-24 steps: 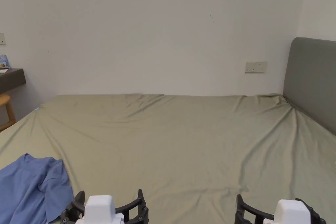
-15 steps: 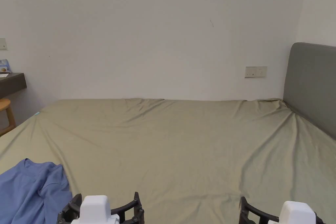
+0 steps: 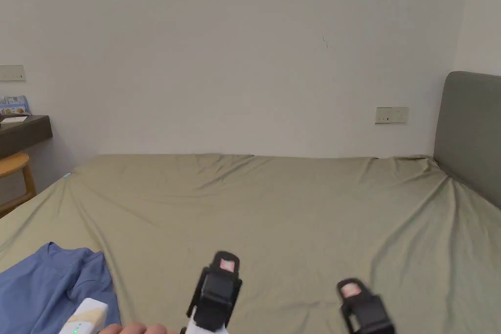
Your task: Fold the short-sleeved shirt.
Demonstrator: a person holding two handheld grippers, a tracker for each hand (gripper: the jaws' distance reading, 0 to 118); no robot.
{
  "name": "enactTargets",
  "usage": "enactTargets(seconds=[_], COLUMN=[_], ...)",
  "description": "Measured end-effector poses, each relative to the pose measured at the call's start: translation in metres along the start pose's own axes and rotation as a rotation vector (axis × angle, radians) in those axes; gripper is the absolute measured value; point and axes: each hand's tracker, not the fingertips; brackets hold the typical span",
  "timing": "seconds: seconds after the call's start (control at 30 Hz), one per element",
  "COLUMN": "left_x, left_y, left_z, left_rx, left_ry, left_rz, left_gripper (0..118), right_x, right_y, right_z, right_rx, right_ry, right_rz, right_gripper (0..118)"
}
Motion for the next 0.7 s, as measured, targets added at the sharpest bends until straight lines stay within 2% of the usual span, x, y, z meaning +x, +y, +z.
enactTargets(seconds=[0.03,0.07,0.1,0.17,0.2,0.27,0.33,0.4,0.43,0.47,0.5,0.53,0.57,0.6,0.67,0.7], left_x=[-0.001,-0.001,0.000,-0.008,-0.019,-0.044,-0.066,-0.064,-0.055,-0.043,-0.033,-0.024,-0.019,-0.014,-0.009,-0.005], left_y=[0.004,0.008,0.007,0.008,0.005,-0.012,-0.047,-0.080,-0.093,-0.100,-0.100,-0.098,-0.095,-0.089,-0.075,-0.072], left_z=[0.004,0.007,0.009,0.010,0.009,0.007,0.004,0.009,0.014,0.017,0.022,0.021,0.020,0.019,0.020,0.021], left_rx=[0.037,0.073,0.103,0.093,0.060,-0.009,-0.083,-0.086,-0.082,-0.084,-0.125,-0.190,-0.267,-0.315,-0.317,-0.251], left_ry=[-0.052,-0.081,-0.098,-0.075,-0.069,-0.125,-0.129,-0.040,0.014,0.053,0.065,0.065,0.065,0.055,0.043,0.025], left_rz=[0.049,0.105,0.149,0.298,0.483,0.911,1.400,1.836,2.068,2.249,2.363,2.392,2.361,2.239,2.128,2.106], left_gripper=[118,118,118,118,118,118,118,118,118,118,118,118,118,118,118,118], right_x=[-0.003,-0.001,0.004,0.015,0.025,0.044,0.060,0.048,0.035,0.022,0.012,0.005,0.001,-0.003,-0.008,-0.011], right_y=[0.004,0.008,0.011,0.001,0.000,-0.021,-0.062,-0.097,-0.108,-0.113,-0.114,-0.110,-0.108,-0.107,-0.098,-0.096], right_z=[0.006,0.010,0.011,0.012,0.009,0.001,-0.002,0.000,0.004,0.008,0.010,0.015,0.016,0.015,0.012,0.012], right_rx=[0.056,0.102,0.130,0.123,0.085,0.000,-0.020,-0.005,0.070,0.118,0.106,0.029,-0.029,-0.090,-0.140,-0.135], right_ry=[0.034,0.087,0.140,0.157,0.157,0.169,0.225,0.191,0.136,0.080,0.025,-0.015,-0.032,-0.040,0.011,0.034], right_rz=[0.051,0.037,-0.104,-0.347,-0.494,-0.855,-1.451,-2.004,-2.235,-2.366,-2.435,-2.411,-2.359,-2.294,-2.218,-2.198], right_gripper=[118,118,118,118,118,118,118,118,118,118,118,118,118,118,118,118])
